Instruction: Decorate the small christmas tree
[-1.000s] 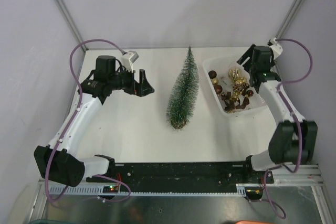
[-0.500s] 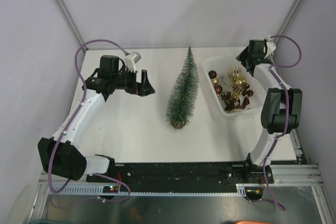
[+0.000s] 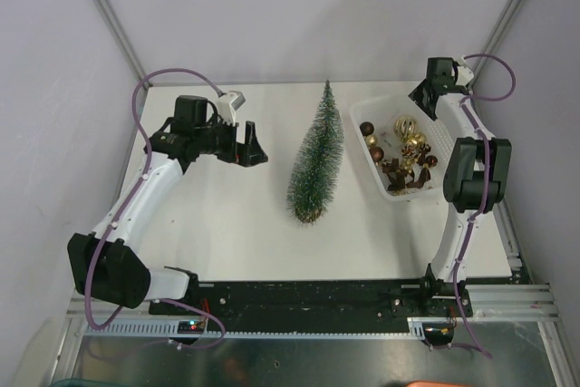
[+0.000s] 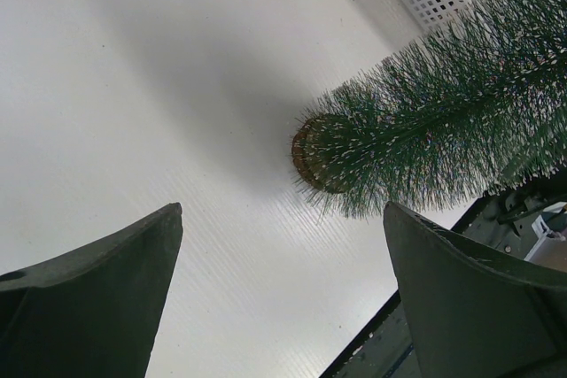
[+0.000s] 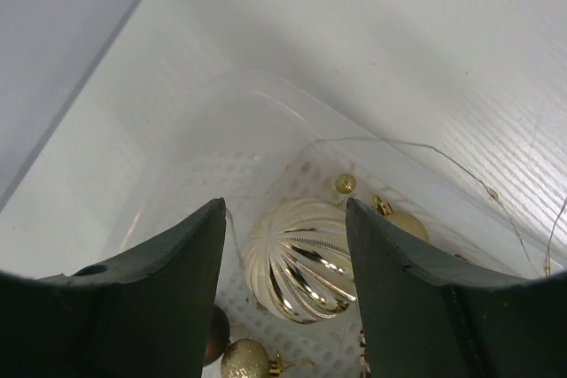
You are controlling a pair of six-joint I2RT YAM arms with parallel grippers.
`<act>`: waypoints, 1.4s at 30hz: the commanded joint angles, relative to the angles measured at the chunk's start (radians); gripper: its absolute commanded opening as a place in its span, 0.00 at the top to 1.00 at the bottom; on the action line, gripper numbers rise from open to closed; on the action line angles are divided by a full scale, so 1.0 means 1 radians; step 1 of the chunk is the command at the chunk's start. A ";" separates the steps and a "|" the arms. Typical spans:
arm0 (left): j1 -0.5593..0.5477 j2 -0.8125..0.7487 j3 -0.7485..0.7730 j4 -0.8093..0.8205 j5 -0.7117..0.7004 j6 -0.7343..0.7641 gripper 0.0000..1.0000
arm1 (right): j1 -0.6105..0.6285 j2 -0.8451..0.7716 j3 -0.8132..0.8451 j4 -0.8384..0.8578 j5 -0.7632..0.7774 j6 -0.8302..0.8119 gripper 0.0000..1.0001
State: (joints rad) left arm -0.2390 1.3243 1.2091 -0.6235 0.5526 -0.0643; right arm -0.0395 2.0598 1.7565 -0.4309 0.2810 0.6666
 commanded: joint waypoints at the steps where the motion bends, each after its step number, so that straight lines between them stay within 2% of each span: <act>1: 0.005 -0.002 0.013 0.014 -0.002 0.034 0.00 | -0.004 0.001 0.020 -0.050 0.030 0.039 0.39; 13: 0.006 -0.007 0.009 0.014 -0.007 0.048 0.00 | -0.041 0.117 0.237 -0.241 0.017 0.098 0.43; 20: 0.005 -0.004 0.013 0.014 -0.012 0.060 0.00 | -0.043 0.145 0.286 -0.288 0.016 0.104 0.46; 24: 0.005 -0.003 0.009 0.014 -0.013 0.063 0.00 | -0.042 0.145 0.287 -0.297 0.021 0.104 0.54; 28: 0.005 -0.006 0.003 0.014 -0.018 0.063 0.00 | -0.036 0.146 0.288 -0.297 0.024 0.095 0.67; 32: 0.006 -0.011 -0.002 0.014 -0.021 0.063 0.00 | -0.027 0.141 0.289 -0.291 0.017 0.079 0.94; 33: 0.006 -0.013 -0.004 0.013 -0.021 0.063 0.00 | -0.024 0.135 0.289 -0.290 0.019 0.070 0.97; 40: 0.006 -0.024 -0.014 0.013 -0.024 0.090 0.00 | -0.013 0.008 0.197 -0.229 0.020 0.001 1.00; 42: 0.006 -0.027 -0.016 0.014 -0.023 0.090 0.00 | -0.020 -0.055 0.132 -0.201 0.035 -0.015 0.94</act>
State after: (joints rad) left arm -0.2390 1.3239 1.2041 -0.6228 0.5297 -0.0059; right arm -0.0582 2.1696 1.9572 -0.6941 0.2882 0.6998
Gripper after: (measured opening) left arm 0.996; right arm 0.013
